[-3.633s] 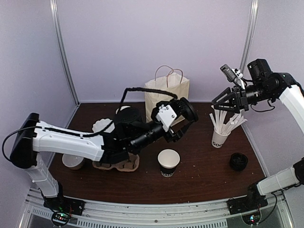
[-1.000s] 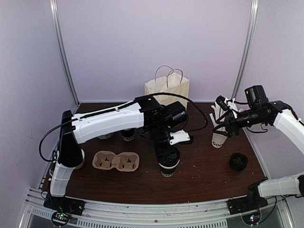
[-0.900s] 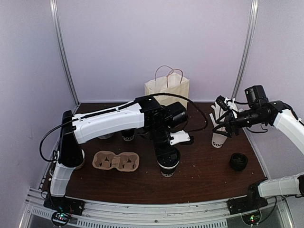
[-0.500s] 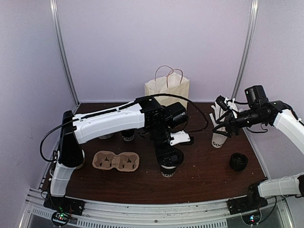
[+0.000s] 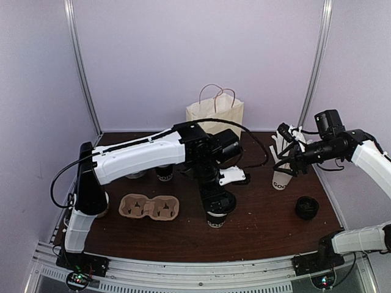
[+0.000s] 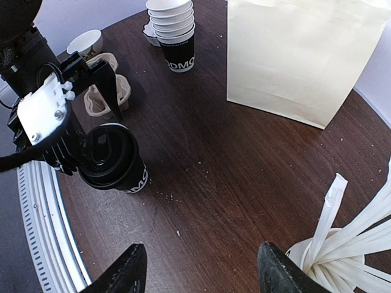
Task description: Pack the takeout coffee
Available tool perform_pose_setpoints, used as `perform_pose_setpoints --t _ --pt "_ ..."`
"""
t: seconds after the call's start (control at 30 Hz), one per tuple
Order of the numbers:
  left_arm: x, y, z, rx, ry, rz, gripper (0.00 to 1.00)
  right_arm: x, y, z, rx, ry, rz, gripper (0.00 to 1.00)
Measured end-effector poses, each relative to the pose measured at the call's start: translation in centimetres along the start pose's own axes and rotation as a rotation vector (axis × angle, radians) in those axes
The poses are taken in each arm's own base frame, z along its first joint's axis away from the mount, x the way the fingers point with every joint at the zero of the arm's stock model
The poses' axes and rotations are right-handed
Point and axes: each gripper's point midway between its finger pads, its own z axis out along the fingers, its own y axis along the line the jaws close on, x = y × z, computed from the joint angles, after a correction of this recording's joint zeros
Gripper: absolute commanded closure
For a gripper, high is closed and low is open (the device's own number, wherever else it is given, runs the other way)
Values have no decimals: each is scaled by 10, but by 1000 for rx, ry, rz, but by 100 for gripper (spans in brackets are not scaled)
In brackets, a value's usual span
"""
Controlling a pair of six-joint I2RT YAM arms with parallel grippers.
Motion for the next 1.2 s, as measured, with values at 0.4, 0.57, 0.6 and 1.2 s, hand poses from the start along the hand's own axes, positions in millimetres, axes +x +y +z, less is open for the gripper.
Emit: perform_pose_setpoints --t 0.4,0.57,0.6,1.2 --pt "12 24 -119 -150 -256 -15 2 -30 3 2 -69 52 -37 23" --pt "61 82 -140 -327 -369 -163 2 -43 36 17 -146 94 -166 19" --pt "71 94 -137 -364 -381 -192 2 -43 43 22 -166 110 -189 18" --pt "125 142 -186 -775 -668 -365 3 7 114 117 -352 518 -534 13"
